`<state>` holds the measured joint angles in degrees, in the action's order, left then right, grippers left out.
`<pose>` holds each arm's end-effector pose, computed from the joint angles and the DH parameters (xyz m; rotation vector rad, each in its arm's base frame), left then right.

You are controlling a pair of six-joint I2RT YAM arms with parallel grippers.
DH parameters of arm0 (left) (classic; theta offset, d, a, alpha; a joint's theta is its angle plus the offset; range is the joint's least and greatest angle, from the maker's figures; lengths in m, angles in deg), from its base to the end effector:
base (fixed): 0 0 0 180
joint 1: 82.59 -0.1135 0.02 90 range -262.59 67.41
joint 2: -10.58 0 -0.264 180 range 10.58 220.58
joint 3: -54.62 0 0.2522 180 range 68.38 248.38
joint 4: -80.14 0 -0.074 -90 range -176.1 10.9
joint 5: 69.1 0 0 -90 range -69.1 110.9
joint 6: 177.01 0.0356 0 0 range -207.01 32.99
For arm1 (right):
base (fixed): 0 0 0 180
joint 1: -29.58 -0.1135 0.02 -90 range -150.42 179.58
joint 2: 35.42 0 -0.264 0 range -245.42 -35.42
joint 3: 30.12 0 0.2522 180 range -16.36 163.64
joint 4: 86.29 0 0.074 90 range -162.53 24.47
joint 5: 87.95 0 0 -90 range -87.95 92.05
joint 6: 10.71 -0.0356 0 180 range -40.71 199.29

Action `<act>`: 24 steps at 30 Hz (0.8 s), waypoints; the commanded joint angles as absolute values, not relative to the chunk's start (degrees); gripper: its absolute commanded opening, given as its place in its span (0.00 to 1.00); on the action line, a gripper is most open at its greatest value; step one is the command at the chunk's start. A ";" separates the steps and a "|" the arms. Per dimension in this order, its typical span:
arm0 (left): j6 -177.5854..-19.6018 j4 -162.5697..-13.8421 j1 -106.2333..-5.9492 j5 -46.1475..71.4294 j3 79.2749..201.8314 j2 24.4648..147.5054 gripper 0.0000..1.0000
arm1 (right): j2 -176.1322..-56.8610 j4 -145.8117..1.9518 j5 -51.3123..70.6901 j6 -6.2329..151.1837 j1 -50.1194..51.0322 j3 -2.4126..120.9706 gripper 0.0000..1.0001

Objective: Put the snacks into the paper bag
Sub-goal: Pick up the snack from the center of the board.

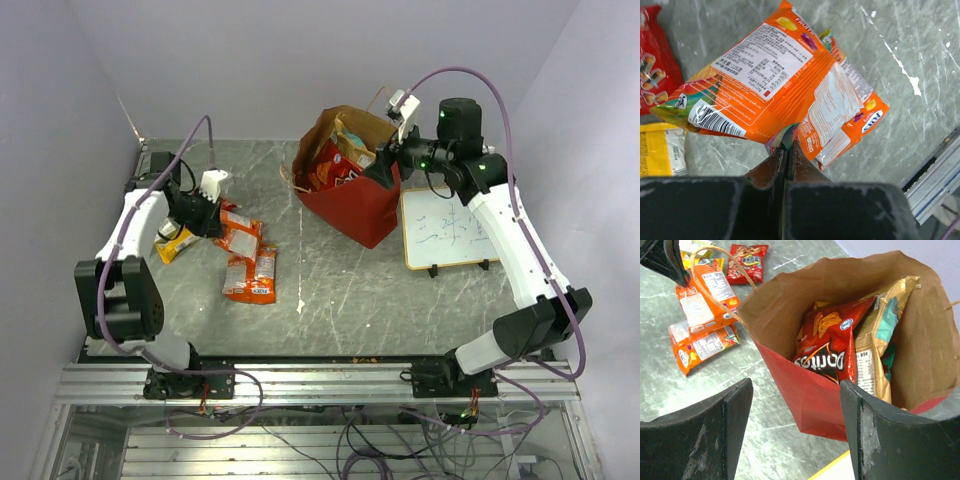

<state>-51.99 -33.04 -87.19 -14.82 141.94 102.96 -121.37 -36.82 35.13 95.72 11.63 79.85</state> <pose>0.3148 0.0045 0.2572 0.8009 2.4430 -0.6396 0.3036 0.1188 0.4349 -0.9270 1.7573 0.5962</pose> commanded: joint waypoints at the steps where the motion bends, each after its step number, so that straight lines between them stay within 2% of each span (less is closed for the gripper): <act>1: -48.08 -30.95 -82.64 -11.73 143.90 96.12 0.07 | -122.35 -39.30 39.52 94.77 11.41 79.66 0.70; 12: -38.63 -25.72 -70.57 -13.66 145.44 82.46 0.07 | -124.45 -45.81 44.84 94.25 3.08 74.67 0.71; 18: -37.00 -20.57 -65.81 -16.35 149.29 80.73 0.07 | -124.56 -54.64 48.05 87.53 -2.09 67.52 0.72; 24: -37.88 -20.49 -62.37 -18.76 151.27 78.83 0.07 | -125.58 -64.44 53.73 76.95 -2.23 62.08 0.74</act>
